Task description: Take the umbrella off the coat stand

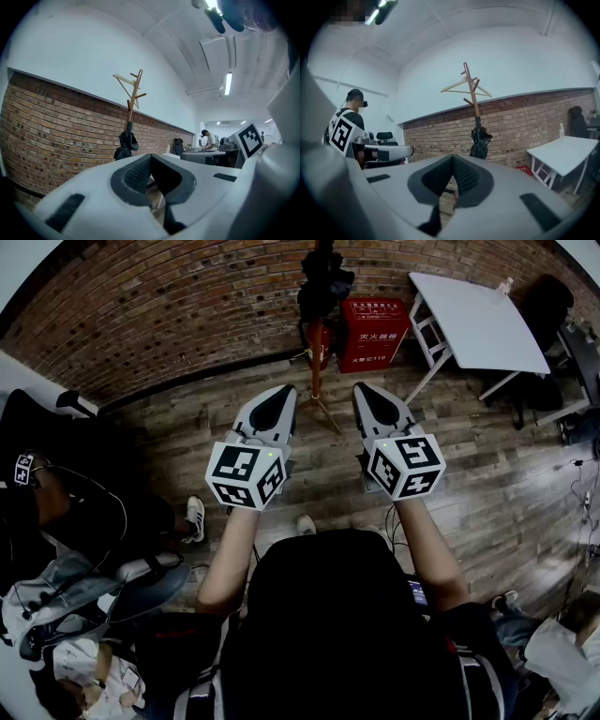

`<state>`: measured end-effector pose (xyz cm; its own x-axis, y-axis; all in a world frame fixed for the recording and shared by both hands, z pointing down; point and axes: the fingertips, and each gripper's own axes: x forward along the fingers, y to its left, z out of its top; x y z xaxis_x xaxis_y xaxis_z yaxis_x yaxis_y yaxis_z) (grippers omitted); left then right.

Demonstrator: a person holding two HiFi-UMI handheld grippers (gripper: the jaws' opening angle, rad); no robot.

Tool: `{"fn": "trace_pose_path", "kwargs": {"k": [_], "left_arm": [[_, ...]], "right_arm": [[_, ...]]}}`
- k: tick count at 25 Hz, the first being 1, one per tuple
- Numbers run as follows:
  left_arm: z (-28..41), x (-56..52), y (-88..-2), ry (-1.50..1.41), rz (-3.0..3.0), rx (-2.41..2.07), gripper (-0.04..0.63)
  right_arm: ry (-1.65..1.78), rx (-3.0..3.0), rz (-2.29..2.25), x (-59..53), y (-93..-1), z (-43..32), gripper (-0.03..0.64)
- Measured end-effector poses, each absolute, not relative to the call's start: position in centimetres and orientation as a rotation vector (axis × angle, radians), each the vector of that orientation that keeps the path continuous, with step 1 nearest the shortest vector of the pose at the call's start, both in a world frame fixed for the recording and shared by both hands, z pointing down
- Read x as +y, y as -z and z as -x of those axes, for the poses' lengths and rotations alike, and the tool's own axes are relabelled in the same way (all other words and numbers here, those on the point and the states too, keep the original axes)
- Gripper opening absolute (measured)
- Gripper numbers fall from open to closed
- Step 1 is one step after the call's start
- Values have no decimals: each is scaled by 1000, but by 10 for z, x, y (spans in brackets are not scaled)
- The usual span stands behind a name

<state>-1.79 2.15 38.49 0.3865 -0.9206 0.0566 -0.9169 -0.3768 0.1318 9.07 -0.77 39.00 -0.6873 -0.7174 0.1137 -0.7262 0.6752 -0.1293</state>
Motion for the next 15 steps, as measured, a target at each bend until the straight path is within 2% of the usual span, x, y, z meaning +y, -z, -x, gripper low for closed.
{"fn": "trace_pose_path", "kwargs": {"k": [15], "left_arm": [[38,19,-396,84,-2470,-1586,18]], "right_arm": [[-337,-2793,-1279,-5,-401,-75,28]]}}
